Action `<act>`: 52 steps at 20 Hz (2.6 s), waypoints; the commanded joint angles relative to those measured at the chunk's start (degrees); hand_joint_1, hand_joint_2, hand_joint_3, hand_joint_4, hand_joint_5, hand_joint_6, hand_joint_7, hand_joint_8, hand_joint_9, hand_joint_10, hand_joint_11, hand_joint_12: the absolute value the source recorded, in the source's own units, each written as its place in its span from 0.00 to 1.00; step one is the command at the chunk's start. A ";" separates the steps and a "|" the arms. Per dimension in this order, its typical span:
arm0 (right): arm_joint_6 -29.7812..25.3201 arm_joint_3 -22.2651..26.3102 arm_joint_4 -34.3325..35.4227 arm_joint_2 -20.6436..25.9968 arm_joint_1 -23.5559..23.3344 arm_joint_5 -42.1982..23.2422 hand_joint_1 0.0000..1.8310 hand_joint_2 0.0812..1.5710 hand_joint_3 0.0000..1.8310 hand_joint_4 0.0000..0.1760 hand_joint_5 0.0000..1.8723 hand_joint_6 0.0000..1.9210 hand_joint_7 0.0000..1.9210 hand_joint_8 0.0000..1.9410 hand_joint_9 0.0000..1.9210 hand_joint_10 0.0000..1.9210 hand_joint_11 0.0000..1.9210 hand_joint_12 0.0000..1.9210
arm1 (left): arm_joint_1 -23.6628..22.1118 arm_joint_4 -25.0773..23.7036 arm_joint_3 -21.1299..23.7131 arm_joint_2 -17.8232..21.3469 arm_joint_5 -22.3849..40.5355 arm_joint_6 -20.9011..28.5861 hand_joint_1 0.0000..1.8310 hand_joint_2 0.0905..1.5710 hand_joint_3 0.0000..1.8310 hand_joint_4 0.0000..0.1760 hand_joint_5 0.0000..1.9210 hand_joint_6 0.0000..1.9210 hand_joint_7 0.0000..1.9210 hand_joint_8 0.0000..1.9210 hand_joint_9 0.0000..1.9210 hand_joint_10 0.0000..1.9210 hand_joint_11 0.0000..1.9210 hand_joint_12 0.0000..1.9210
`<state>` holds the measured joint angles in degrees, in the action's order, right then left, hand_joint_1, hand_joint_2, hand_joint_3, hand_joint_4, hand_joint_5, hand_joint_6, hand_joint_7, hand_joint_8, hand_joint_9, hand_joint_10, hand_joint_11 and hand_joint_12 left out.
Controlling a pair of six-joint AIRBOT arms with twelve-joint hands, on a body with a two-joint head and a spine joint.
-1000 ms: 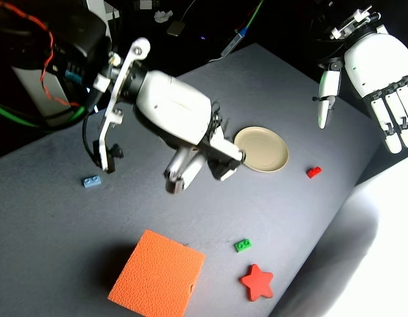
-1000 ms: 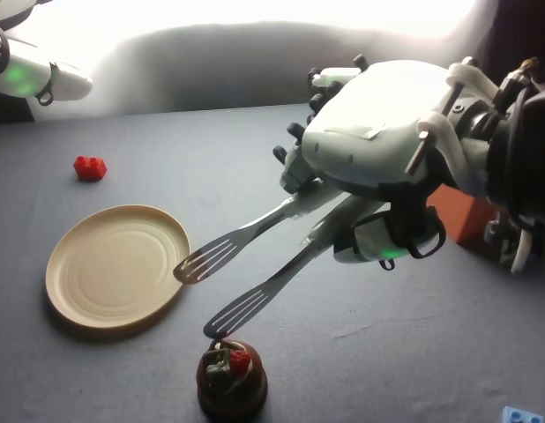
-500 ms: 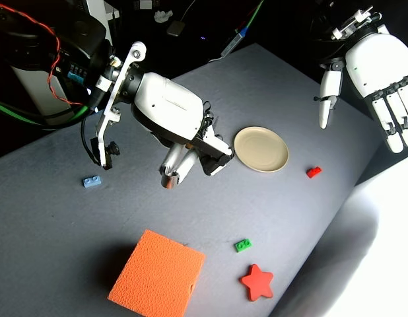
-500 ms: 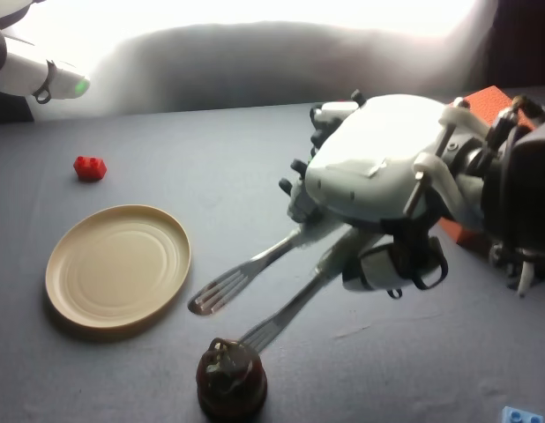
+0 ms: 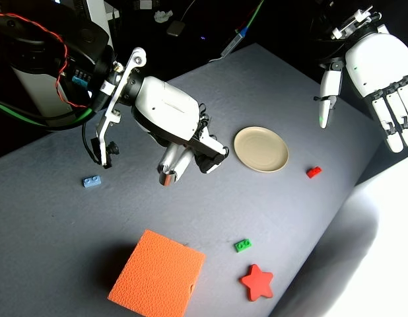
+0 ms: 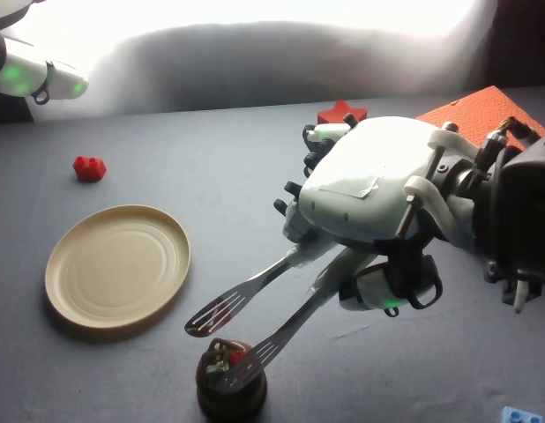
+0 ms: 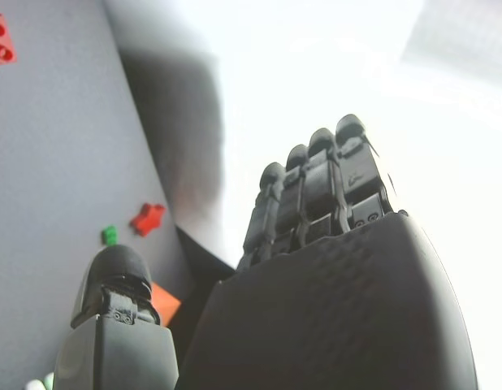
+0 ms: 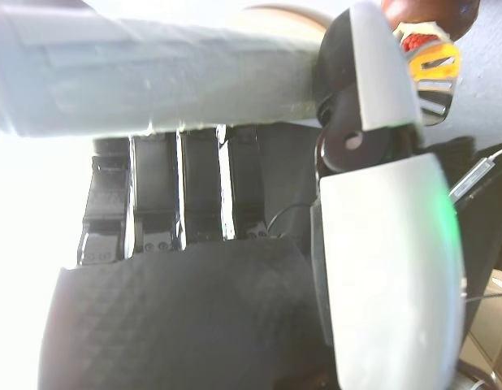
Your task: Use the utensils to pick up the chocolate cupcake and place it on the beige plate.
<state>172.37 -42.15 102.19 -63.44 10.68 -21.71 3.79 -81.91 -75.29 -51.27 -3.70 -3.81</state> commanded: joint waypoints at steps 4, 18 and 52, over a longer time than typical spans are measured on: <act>0.14 0.31 -2.73 -0.27 0.73 1.00 0.58 0.66 0.00 0.00 0.46 0.00 0.45 0.00 0.34 0.14 0.04 0.79 | -0.97 -1.03 -0.27 0.44 -0.16 -0.26 0.03 0.71 0.00 0.00 0.00 0.00 0.00 0.00 0.00 0.00 0.00 0.00; -5.11 -1.62 -9.34 -2.00 2.13 0.86 0.57 0.68 0.00 0.00 0.44 0.00 0.44 0.00 0.29 0.24 0.03 0.81 | -1.00 -1.02 -0.21 0.51 -0.17 -0.25 0.04 0.71 0.00 0.00 0.00 0.00 0.00 0.00 0.00 0.00 0.00 0.00; -4.46 -1.65 -10.04 -2.36 3.96 1.18 0.54 0.66 0.00 0.00 0.42 0.00 0.43 0.00 0.28 0.27 0.02 0.81 | -1.11 -1.03 -0.09 0.61 -0.16 -0.25 0.03 0.71 0.00 0.00 0.00 0.00 0.00 0.00 0.00 0.00 0.00 0.00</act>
<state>167.68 -43.86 94.45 -65.91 14.79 -21.08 3.62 -81.93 -75.26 -51.27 -3.70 -3.81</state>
